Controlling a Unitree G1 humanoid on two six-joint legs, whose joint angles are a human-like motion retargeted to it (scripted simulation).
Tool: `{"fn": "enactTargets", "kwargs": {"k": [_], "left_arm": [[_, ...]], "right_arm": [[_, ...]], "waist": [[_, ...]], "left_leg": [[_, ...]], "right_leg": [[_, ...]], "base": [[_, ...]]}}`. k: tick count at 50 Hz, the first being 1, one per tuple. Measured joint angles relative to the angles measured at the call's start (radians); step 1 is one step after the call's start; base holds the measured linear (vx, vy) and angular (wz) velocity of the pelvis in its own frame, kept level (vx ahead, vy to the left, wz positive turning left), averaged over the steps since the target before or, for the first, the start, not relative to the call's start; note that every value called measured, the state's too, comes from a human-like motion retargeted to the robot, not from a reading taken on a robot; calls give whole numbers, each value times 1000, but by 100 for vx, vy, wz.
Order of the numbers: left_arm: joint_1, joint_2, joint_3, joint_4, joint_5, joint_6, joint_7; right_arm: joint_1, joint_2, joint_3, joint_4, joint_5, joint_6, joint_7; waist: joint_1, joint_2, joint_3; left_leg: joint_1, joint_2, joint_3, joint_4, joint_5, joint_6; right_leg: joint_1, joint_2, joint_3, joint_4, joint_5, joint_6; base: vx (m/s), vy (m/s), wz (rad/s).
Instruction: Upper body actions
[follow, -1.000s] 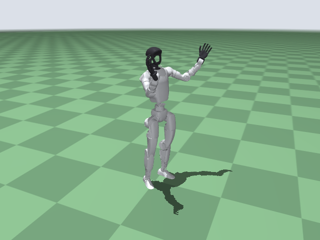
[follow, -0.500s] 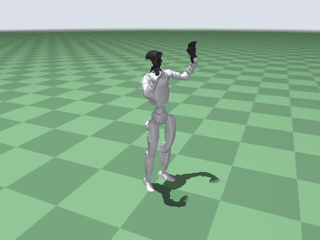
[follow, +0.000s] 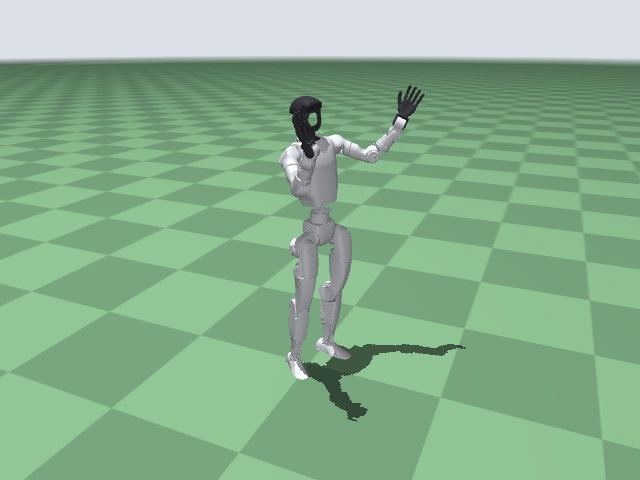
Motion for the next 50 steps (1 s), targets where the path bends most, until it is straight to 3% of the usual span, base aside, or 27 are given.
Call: {"fn": "enactTargets", "kwargs": {"k": [8, 20, 28, 36, 50], "left_arm": [[17, 21, 28, -39, 67, -18, 25], [-19, 120, -135, -179, 359, -89, -107], [-56, 157, -208, -268, 584, -100, -62], [-67, 113, -192, -215, 464, -70, -63], [28, 53, -34, -12, 191, 25, -16]], "right_arm": [[-11, 8, -2, -2, 97, -30, -14], [-80, -113, 193, -76, -83, -88, -2], [-136, -169, 284, -130, -201, -94, 5], [-126, -139, 240, -90, -160, -79, -6], [12, -16, -8, -13, 14, -15, -41]], "waist": [[0, 0, 5], [4, -1, 9], [7, -2, 13], [11, -4, 7], [2, -7, -3]], "left_leg": [[-1, 1, -3, 0, 2, 0], [-2, 2, -3, 3, 2, 0], [-3, 2, -3, 2, 3, -1], [-6, 2, -5, 2, 4, -1], [-4, 0, -7, 2, 1, 0]], "right_leg": [[0, 0, -1, 0, 1, 0], [0, 1, 0, 2, 2, -2], [-3, -1, 0, 2, 4, -2], [-4, -1, -2, 1, 3, -1], [2, 2, -4, -1, -2, -2]], "base": [[0, 0, 0], [0, 0, 0], [0, 0, 0], [0, 0, 0], [0, 0, 0]]}}
